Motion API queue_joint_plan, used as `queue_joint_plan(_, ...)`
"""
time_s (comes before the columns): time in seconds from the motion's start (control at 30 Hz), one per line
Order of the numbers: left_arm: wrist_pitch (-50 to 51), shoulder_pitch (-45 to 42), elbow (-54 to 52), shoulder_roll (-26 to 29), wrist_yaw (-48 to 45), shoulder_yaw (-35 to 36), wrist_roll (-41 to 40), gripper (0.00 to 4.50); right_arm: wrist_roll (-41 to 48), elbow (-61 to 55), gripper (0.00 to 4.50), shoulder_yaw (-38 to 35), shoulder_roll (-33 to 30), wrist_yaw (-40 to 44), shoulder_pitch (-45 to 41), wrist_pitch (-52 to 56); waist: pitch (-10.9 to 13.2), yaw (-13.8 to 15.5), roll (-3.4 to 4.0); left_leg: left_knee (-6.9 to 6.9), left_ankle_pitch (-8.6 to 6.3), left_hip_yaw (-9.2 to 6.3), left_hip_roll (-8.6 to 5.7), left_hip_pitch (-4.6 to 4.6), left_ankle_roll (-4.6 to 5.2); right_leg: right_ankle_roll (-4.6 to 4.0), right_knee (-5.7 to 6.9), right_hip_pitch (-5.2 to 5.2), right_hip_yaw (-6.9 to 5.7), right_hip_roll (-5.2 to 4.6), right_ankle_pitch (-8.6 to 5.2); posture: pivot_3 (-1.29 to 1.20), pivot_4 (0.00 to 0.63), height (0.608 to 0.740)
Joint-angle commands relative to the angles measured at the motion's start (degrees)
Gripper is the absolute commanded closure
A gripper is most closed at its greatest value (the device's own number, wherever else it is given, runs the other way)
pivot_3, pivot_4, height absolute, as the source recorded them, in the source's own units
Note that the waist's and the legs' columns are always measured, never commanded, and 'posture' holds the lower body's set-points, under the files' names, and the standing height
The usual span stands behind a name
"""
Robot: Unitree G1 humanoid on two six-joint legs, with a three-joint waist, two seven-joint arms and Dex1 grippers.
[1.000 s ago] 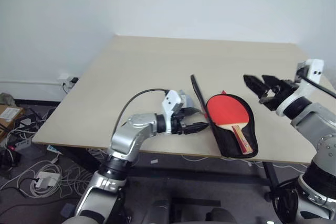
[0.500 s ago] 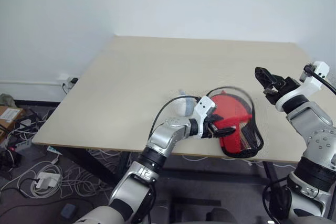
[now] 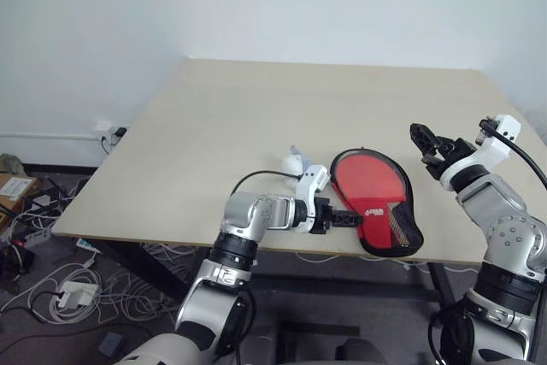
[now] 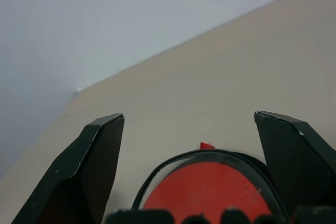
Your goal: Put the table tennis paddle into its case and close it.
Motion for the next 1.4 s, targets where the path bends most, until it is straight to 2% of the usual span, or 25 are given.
queue_joint_plan(0.03, 2.23, -4.37, 4.3, -3.72, 3.85, 6.11, -2.49, 0.65, 0.57, -0.97, 0.23, -0.04, -0.62, -0.2, -0.34, -1.94, 0.0, -0.02, 0.0, 0.0, 0.0, -0.01, 0.0, 0.0, 0.0, 0.0, 0.0, 0.0, 0.0, -0.01, 0.0, 0.0, 0.0, 0.715)
queue_joint_plan(0.13, 1.6, -8.15, 11.31, -7.32, 8.15, 11.15, -2.98, 0.65, 0.15, -0.86, 0.23, 0.22, -0.98, -0.59, 0.42, -2.45, 0.01, -0.07, -0.02, 0.0, 0.0, 0.03, 0.0, 0.0, 0.0, 0.03, -0.01, -0.01, 0.03, -0.02, -0.02, 0.0, 0.0, 0.715)
queue_joint_plan(0.27, -1.76, -11.71, 18.77, -9.96, 10.0, 11.67, -3.31, 0.65, 0.05, -1.04, 0.23, 0.63, -1.05, -1.16, 1.0, -2.82, 0.01, -0.06, -0.02, 0.01, 0.01, 0.07, -0.02, 0.02, -0.02, 0.08, 0.01, 0.0, 0.05, 0.01, -0.06, 0.0, 0.0, 0.715)
queue_joint_plan(0.43, -2.13, -12.28, 21.58, -11.28, 9.17, 9.89, -5.01, 0.65, 0.21, -1.27, 0.23, 0.64, -1.02, -1.77, 1.42, -3.51, 0.0, 0.02, -0.02, 0.08, 0.01, 0.05, 0.0, 0.03, -0.01, 0.08, 0.1, 0.02, 0.06, -0.04, -0.06, 0.0, 0.0, 0.715)
queue_joint_plan(0.53, -2.01, -11.71, 20.91, -11.57, 8.51, 9.99, -6.56, 1.55, 0.19, -0.95, 0.17, 0.26, -0.87, -2.38, 1.75, -4.13, 0.01, 0.03, -0.02, 0.08, 0.01, 0.04, -0.01, 0.03, -0.01, 0.08, 0.12, 0.01, 0.07, -0.05, -0.06, 0.0, 0.0, 0.715)
queue_joint_plan(0.67, -1.87, -12.48, 21.44, -11.94, 9.13, 11.11, -7.79, 2.97, 0.26, -0.21, 0.17, 0.25, -0.86, -2.81, 1.91, -4.86, 0.01, -0.05, -0.02, 0.03, 0.0, 0.07, -0.01, 0.03, -0.01, 0.08, 0.12, -0.04, 0.09, -0.05, -0.06, 0.0, 0.0, 0.715)
queue_joint_plan(0.9, -3.05, -13.95, 23.75, -11.85, 9.16, 13.34, -10.35, 2.97, -0.36, 1.21, 0.17, 1.25, -1.01, -2.49, 1.47, -6.08, 0.01, -0.03, -0.01, 0.03, 0.0, 0.1, -0.02, 0.03, -0.02, 0.08, 0.12, -0.07, 0.12, -0.05, -0.06, 0.0, 0.0, 0.715)
queue_joint_plan(1.0, -4.76, -13.77, 23.71, -12.26, 10.01, 13.94, -10.64, 3.63, -0.82, 2.4, 0.17, 1.18, -0.8, -3.23, 1.39, -6.9, 0.01, -0.04, -0.01, 0.02, 0.0, 0.11, -0.02, 0.02, -0.01, 0.09, 0.12, -0.07, 0.12, -0.05, -0.06, 0.0, 0.0, 0.715)
queue_joint_plan(1.07, -4.51, -13.7, 23.78, -12.25, 10.17, 13.92, -11.29, 4.3, -1.0, 2.74, 0.17, 1.22, -0.73, -3.52, 1.34, -7.25, 0.01, -0.03, -0.01, 0.02, 0.0, 0.11, -0.01, 0.02, -0.02, 0.09, 0.12, -0.07, 0.12, -0.05, -0.06, 0.0, 0.0, 0.715)
queue_joint_plan(1.1, -4.45, -13.68, 23.78, -12.18, 10.2, 13.83, -11.53, 4.45, -1.02, 2.8, 0.17, 1.28, -0.7, -3.63, 1.31, -7.37, 0.01, -0.03, -0.01, 0.02, 0.0, 0.11, -0.01, 0.02, -0.02, 0.09, 0.12, -0.07, 0.12, -0.05, -0.06, 0.0, 0.0, 0.715)
queue_joint_plan(1.27, -1.81, -13.59, 23.58, -11.65, 9.58, 13.27, -12.6, 4.45, -0.85, 2.67, 0.17, 1.57, -0.71, -3.9, 2.03, -7.44, 0.01, -0.03, -0.01, 0.02, 0.0, 0.1, -0.01, 0.02, -0.02, 0.09, 0.12, -0.07, 0.12, -0.05, -0.06, 0.0, 0.0, 0.715)
queue_joint_plan(1.4, 4.46, -13.19, 22.47, -8.8, 11.27, 14.03, -13.17, 4.45, -0.23, 1.36, 0.17, 2.28, -0.33, -3.93, 2.47, -7.0, 0.01, -0.06, -0.01, 0.01, 0.0, 0.1, -0.01, 0.02, -0.02, 0.09, 0.12, -0.08, 0.12, -0.05, -0.06, 0.0, 0.0, 0.715)
